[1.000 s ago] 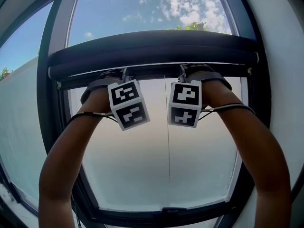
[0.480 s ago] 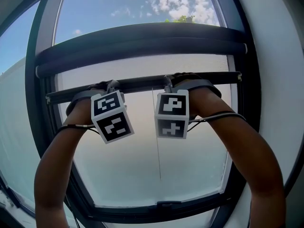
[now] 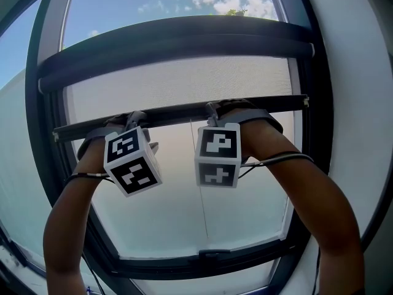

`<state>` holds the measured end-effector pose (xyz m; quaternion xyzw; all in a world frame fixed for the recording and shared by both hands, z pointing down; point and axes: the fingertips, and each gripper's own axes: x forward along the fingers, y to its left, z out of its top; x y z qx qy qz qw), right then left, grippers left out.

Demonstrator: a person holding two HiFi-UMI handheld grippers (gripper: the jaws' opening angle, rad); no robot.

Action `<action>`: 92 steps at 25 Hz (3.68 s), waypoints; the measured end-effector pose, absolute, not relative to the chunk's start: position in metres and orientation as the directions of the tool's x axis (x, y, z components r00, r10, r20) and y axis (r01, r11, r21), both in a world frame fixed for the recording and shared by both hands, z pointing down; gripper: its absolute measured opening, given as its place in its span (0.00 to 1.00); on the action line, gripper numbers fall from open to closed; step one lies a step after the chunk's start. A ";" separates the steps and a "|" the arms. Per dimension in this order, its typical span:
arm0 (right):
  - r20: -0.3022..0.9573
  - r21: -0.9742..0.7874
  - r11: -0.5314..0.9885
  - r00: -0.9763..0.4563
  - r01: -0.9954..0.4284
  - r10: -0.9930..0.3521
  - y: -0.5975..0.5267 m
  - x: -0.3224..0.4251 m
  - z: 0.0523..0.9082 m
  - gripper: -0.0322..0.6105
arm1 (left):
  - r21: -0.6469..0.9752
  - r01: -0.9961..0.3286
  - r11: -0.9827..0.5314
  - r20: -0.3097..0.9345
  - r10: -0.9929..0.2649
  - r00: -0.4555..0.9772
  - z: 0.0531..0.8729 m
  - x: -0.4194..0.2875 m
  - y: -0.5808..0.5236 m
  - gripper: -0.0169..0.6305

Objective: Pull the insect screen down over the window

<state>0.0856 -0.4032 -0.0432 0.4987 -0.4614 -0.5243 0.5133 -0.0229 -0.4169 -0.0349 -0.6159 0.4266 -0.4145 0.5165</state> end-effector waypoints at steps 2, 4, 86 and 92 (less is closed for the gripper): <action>-0.025 0.997 -0.023 0.027 0.078 -0.999 -0.405 0.087 -0.032 0.34 | -0.989 -0.082 -0.119 0.091 -0.954 0.287 -0.023 -0.022 -0.419 0.38; 0.001 0.997 0.004 0.027 0.079 -1.000 -0.406 0.087 -0.017 0.34 | -0.989 -0.062 -0.138 0.115 -0.953 0.281 -0.008 -0.022 -0.421 0.38; 0.486 0.870 0.489 -0.056 -0.067 -0.872 -0.391 0.087 0.372 0.34 | -0.819 -0.071 -0.569 0.521 -0.789 0.326 0.381 -0.015 -0.403 0.36; 0.514 0.855 0.515 -0.039 -0.064 -0.857 -0.391 0.090 0.417 0.34 | -0.777 -0.043 -0.628 0.586 -0.747 0.313 0.424 -0.012 -0.402 0.36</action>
